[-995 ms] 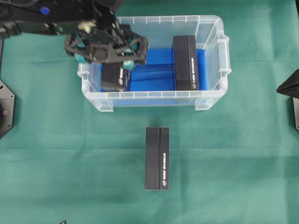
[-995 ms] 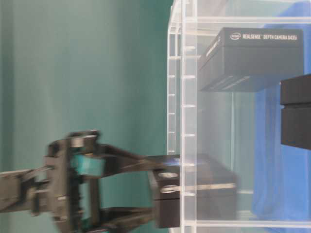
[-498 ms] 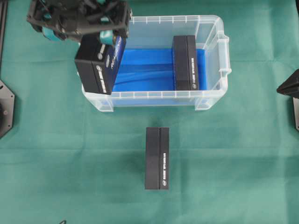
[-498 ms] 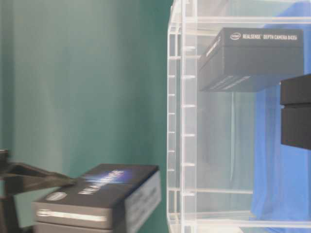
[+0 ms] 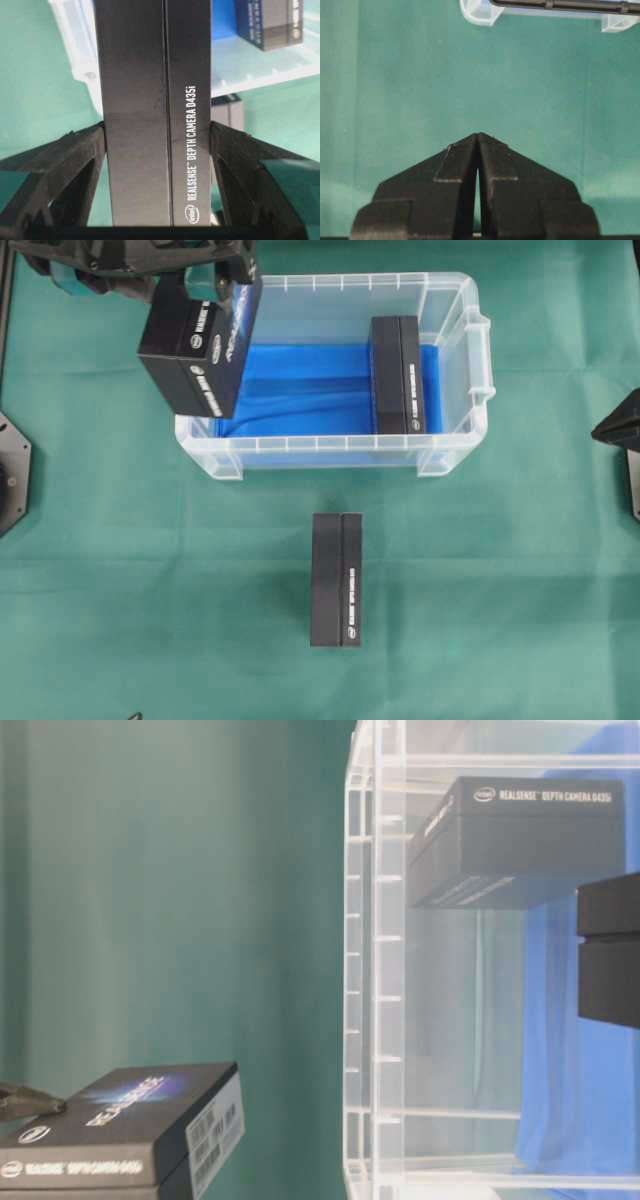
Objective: Take the box out of the case with the left arm.
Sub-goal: 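Raise the held black box clear of the case wall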
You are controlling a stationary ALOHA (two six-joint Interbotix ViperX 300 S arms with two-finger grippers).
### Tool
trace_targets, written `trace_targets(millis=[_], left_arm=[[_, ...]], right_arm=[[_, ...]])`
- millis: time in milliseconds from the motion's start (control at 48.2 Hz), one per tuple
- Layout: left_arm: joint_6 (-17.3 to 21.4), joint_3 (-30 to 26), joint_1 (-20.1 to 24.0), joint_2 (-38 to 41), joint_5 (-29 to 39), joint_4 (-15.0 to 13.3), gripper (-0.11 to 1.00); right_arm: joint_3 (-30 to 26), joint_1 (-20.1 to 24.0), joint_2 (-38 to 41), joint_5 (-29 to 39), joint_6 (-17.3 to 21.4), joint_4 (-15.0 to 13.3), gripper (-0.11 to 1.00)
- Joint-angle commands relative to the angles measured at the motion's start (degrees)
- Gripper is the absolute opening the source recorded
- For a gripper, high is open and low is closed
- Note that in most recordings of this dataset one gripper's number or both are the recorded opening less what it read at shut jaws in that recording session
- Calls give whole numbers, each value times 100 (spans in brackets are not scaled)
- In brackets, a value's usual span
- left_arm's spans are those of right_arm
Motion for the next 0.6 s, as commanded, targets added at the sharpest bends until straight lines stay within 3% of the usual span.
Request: trace_targets(millis=[0,581], left_arm=[[-18,-167,9,-88,9,18,62],[-35,-158,9,-88,0,35,62]], right_arm=[[-132,-9,97,-18,9,-9,2],[-149,0,105,62,9,-9,2]])
